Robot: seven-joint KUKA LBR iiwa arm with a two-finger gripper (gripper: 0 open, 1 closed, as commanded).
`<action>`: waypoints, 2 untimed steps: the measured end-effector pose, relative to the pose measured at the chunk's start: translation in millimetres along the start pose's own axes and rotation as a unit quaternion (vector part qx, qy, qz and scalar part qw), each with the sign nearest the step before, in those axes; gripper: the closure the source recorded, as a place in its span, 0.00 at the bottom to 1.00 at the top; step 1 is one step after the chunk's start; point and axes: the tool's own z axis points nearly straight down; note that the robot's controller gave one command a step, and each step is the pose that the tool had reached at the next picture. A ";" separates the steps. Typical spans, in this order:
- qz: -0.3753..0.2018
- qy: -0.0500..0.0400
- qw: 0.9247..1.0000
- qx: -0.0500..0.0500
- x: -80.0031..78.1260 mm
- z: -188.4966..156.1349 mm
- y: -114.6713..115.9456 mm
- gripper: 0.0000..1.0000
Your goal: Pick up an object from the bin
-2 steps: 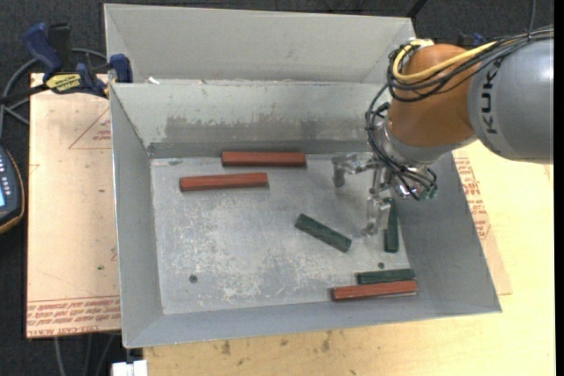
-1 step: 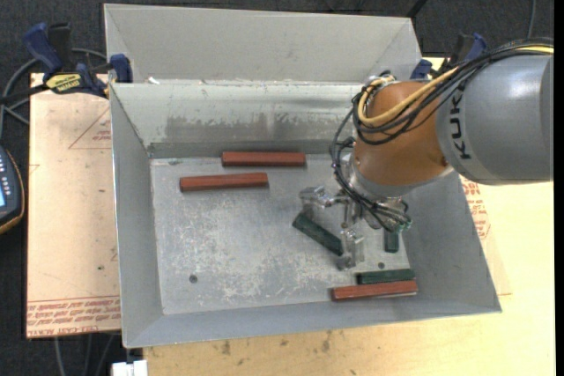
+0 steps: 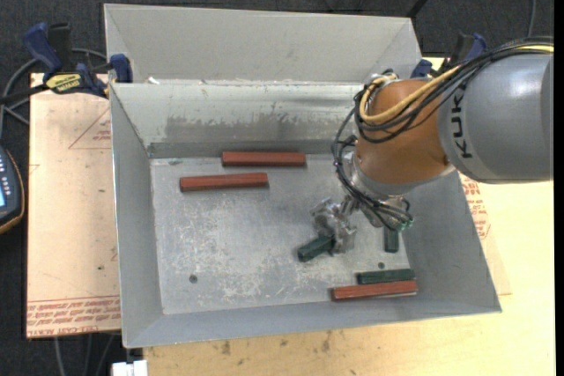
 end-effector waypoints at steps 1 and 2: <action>-0.050 -0.004 0.999 0.003 -4.1 -114.6 3.4 1.00; -0.067 -0.005 0.998 0.003 -2.5 -197.2 12.6 1.00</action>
Offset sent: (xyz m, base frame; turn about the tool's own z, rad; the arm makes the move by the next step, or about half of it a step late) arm -0.0006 0.0039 0.1102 -0.1028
